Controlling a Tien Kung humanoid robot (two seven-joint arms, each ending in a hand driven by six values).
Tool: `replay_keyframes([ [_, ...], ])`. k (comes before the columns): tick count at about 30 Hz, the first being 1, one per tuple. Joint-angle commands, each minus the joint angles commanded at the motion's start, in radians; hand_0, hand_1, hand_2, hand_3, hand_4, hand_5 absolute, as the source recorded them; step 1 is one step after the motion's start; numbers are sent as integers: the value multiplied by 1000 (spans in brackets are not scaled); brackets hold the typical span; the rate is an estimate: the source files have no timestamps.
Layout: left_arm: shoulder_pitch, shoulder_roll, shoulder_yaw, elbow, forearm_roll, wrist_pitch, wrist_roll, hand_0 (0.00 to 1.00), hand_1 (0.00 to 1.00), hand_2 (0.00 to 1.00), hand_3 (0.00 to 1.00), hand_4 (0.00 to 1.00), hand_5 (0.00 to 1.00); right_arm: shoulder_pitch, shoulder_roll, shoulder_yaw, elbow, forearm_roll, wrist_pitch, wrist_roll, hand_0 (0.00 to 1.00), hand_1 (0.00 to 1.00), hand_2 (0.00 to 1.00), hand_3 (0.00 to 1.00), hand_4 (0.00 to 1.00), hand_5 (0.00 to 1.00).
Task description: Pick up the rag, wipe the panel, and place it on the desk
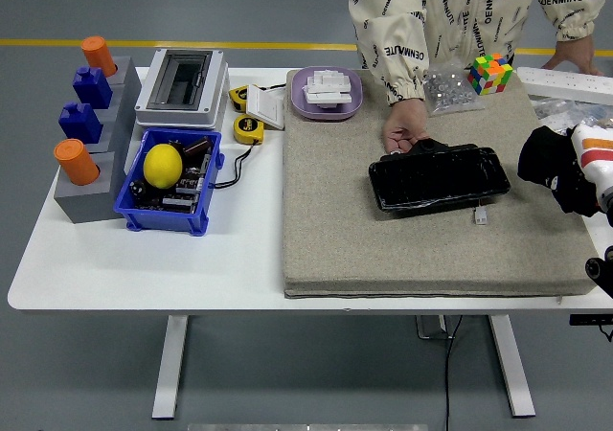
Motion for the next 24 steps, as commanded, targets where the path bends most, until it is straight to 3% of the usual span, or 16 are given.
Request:
replay_keyframes([
  [15,8,2,7,0,0,0,1,610,640,653,561,626,436,-56,14,118,37,1,-15,-1,308,430,454,487,913,140],
  [24,16,6,8,0,1,0,1,609,640,653,561,624,433,-138,77,265,29,77,-37,-1,308,431,454,487,912,140],
])
